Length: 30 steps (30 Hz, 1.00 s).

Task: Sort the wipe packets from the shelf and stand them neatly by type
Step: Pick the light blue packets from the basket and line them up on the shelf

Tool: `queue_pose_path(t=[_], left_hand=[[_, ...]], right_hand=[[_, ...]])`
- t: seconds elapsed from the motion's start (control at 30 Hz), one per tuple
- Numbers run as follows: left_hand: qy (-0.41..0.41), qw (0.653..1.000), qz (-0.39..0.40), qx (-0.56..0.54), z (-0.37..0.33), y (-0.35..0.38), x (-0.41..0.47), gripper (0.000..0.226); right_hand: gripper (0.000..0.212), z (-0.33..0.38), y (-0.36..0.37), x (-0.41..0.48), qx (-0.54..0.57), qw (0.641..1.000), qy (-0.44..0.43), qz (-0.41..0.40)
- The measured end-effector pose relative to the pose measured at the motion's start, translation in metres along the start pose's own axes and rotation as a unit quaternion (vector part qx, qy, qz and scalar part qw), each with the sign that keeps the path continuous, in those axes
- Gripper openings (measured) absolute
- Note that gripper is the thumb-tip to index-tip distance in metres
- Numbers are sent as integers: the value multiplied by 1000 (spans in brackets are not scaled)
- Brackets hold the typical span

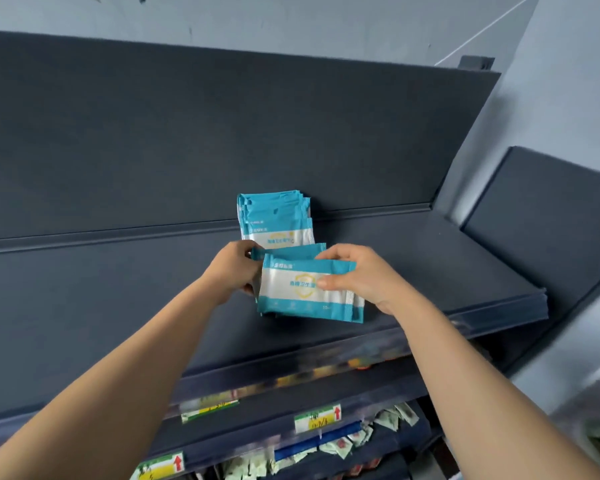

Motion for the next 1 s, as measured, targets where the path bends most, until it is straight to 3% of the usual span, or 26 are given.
queue_pose_path(t=[0.13, 0.23, 0.33, 0.47, 0.57, 0.67, 0.73, 0.87, 0.93, 1.0], left_hand=[[-58, 997, -29, -34, 7, -3, -2, 61], [-50, 993, 44, -96, 8, 2, -10, 94], [-36, 992, 99, -72, 5, 12, -13, 90], [-59, 994, 70, -64, 2, 19, -12, 91], [-24, 995, 17, -99, 3, 21, -12, 101], [82, 990, -75, -82, -6, 19, -12, 92], [97, 988, -122, -17, -7, 16, -10, 102], [49, 997, -53, -3, 21, 17, -3, 133], [33, 996, -60, 50, 26, 18, -6, 117], [43, 985, -118, 116, 20, 18, -8, 105]], right_hand=[[33, -2, 4, 31, -42, 999, -3, 22], [48, -8, 4, 44, -63, 997, -29, -20], [90, -23, 1, 47, -56, 997, 14, -42], [118, -38, 0, 48, -7, 993, 92, 67], [119, -38, 2, 50, -3, 993, 70, 97], [108, -29, 6, 52, -19, 1000, -10, 10], [104, -24, 13, 54, -30, 998, -45, -17], [117, -29, 21, 57, -98, 993, -58, 9], [120, -32, 20, 56, -108, 992, -59, 22], [124, -33, 20, 55, -114, 991, -67, 20]])
Point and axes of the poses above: each hand's wrist, its own x-axis towards the middle knuckle, its own y-axis out of the palm, z = x × y, the point moved 4 cm from there along x, towards the middle knuckle
